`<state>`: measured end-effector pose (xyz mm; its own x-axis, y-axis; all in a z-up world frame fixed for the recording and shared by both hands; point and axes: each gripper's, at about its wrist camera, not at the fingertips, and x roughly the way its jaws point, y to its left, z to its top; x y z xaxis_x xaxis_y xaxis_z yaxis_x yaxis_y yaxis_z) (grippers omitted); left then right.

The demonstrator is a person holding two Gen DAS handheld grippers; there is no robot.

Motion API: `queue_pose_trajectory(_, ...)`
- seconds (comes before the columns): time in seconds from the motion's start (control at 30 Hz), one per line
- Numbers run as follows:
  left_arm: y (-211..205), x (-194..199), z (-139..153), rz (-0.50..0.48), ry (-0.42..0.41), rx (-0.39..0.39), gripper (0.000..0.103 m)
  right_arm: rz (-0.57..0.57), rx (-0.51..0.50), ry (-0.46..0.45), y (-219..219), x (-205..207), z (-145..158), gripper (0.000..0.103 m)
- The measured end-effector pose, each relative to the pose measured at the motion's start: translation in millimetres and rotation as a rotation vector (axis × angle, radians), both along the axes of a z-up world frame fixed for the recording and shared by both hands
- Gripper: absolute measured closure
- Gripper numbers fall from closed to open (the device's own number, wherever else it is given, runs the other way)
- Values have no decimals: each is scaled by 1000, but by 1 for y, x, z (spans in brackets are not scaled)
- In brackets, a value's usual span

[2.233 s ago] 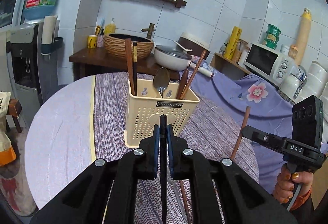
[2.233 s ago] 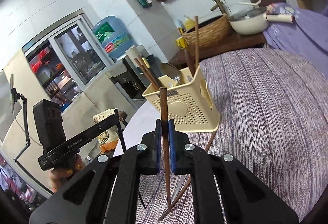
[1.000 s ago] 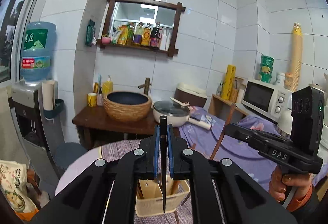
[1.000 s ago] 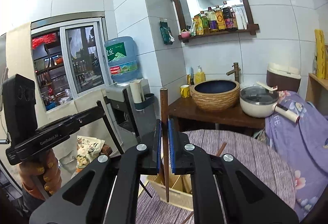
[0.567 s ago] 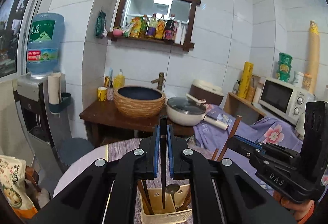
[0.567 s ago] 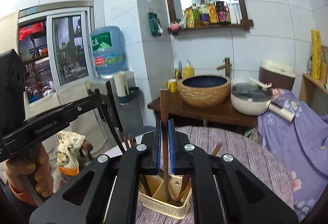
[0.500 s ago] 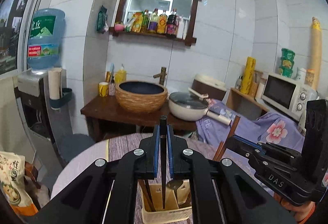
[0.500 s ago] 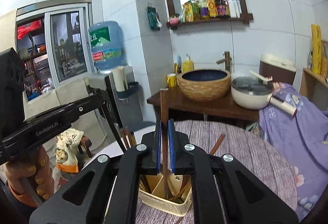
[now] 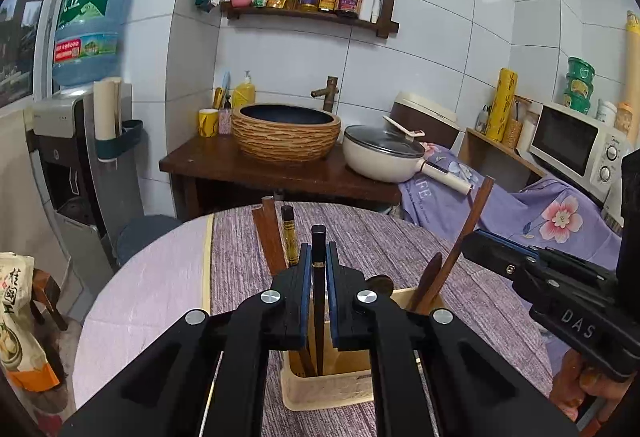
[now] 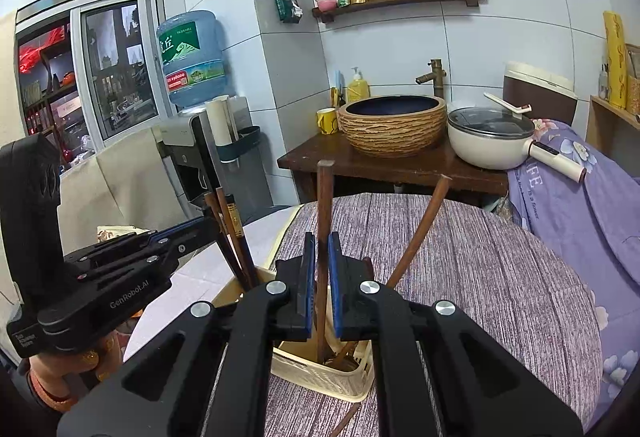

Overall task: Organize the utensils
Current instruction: 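Lower both chopsticks into the holder and open both tools, then lower the right tool onto the last brown chopstick and close on it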

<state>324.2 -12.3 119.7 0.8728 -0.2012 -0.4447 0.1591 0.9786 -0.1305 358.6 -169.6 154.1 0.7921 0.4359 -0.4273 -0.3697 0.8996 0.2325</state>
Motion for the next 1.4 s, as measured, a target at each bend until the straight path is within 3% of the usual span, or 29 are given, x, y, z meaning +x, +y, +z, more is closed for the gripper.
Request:
queue_pose_trajectory(0.07,0,0,-1,-5,-7,-2,95,-4,-2,-2,0,0,-1,95)
queue_pose_trajectory(0.13,1,-2,0,-15,-11,-8,88,-11,10,-8,-2,0,-3,95)
queue_pose_trajectory(0.23,1,-15,1,13,-65,-5,49,-22,7,-16,-5,-5,-5,93)
queue_pose_trajectory(0.27,1,-19,1,15,-82,-6,45,-25,5,-23,-6,-7,-6,90)
queue_pose_trajectory(0.33,-1,-31,1,11,-109,7,43,-37,6,-41,-9,-14,-8,66)
queue_pose_trajectory(0.43,-5,-44,-4,11,-127,29,34,-76,5,-72,-15,-30,-11,58)
queue_pose_trajectory(0.77,-1,-71,-40,44,-79,48,23,-148,-20,5,-30,-69,-41,58)
queue_pose_trajectory(1.07,22,-86,-106,96,113,13,22,-149,-57,253,-19,-77,-124,58)
queue_pose_trajectory(1.4,11,-104,-139,106,164,98,22,-138,-97,379,17,-63,-179,59)
